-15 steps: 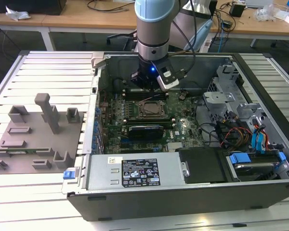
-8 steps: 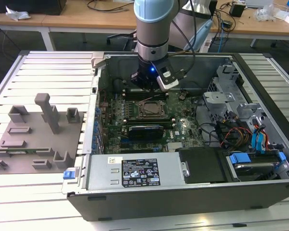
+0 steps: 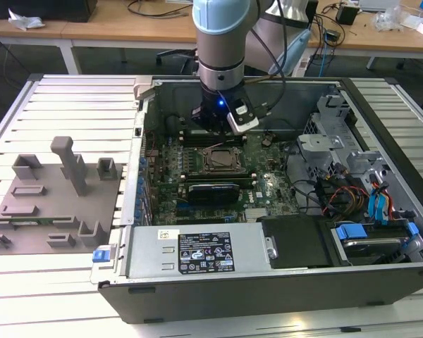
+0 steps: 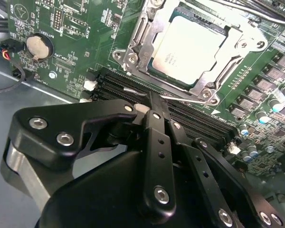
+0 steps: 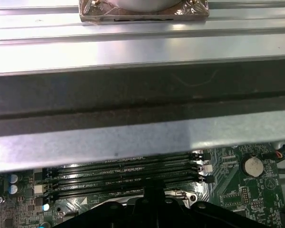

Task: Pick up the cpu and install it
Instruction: 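Install the first cpu locking lever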

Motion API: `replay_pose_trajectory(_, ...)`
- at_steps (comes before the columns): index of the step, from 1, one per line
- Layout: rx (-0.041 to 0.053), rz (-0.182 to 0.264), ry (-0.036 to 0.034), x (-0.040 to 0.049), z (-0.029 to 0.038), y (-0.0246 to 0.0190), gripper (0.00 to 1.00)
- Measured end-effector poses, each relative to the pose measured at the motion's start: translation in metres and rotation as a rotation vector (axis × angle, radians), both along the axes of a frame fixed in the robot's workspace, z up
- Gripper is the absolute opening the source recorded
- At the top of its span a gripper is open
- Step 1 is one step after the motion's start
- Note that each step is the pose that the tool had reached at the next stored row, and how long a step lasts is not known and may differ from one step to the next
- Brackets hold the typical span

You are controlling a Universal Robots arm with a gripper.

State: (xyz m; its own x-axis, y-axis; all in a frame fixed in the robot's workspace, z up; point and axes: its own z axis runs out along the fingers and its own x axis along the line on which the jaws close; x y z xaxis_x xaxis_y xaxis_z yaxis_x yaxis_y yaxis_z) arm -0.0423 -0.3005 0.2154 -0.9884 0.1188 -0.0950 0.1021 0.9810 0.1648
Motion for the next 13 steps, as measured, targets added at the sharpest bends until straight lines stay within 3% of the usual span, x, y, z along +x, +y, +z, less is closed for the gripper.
replay_pose_trajectory(8, -0.0006, -0.099, -0.0012, -0.0002, -0.0052, 0.0, 0.11)
replay_pose_trajectory(13, 0.0001, -0.124, -0.0105, -0.0011, -0.006, 0.0024, 0.11)
